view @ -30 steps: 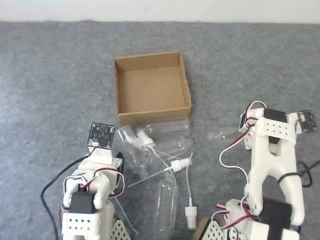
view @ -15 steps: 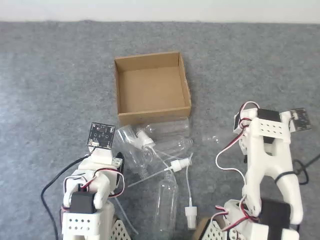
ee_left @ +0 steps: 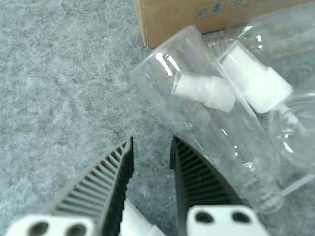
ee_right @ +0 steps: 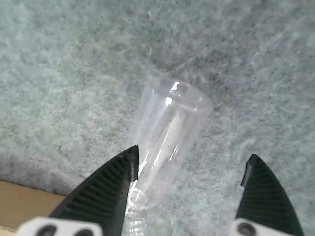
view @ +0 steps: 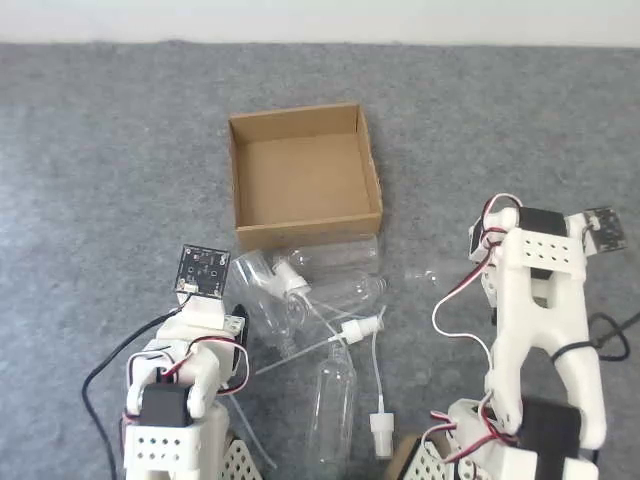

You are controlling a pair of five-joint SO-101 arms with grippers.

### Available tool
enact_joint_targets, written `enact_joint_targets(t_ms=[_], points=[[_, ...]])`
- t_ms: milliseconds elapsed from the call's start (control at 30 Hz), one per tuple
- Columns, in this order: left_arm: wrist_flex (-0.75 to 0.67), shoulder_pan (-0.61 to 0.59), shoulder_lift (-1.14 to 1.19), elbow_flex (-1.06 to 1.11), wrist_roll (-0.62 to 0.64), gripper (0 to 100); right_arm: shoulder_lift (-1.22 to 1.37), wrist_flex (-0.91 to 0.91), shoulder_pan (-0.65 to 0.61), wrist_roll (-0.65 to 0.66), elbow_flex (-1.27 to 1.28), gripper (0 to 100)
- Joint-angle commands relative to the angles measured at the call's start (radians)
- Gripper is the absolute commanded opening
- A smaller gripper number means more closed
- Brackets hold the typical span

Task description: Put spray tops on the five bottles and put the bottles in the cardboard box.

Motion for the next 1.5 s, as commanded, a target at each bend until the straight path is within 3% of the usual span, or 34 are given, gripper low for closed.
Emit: enact_joint_targets(t_ms=[0, 133, 367, 800, 1100, 1467], points=[[0.003, 0.0, -0.018, -0.013, -0.005, 12, -0.07, 0.074, -0.007, 0.012, -0.11, 29.7], [0.003, 0.0, -0.018, -0.013, -0.005, 12, -0.07, 0.159, -0.039, 0.054, -0.169, 29.8], [0.003, 0.0, -0.018, -0.013, -0.005, 12, -0.07, 0.317, -0.073, 0.413, -0.245, 29.7], [0.003, 0.0, -0.018, -0.013, -0.005, 12, -0.07, 0.4, -0.073, 0.767, -0.288, 29.6], [0.003, 0.0, -0.018, -0.013, -0.005, 12, -0.07, 0.394, -0.088, 1.309, -0.287, 29.6], [0.003, -0.002, -0.018, -0.013, -0.005, 12, -0.061, 0.389, -0.216, 1.653, -0.282, 29.6]])
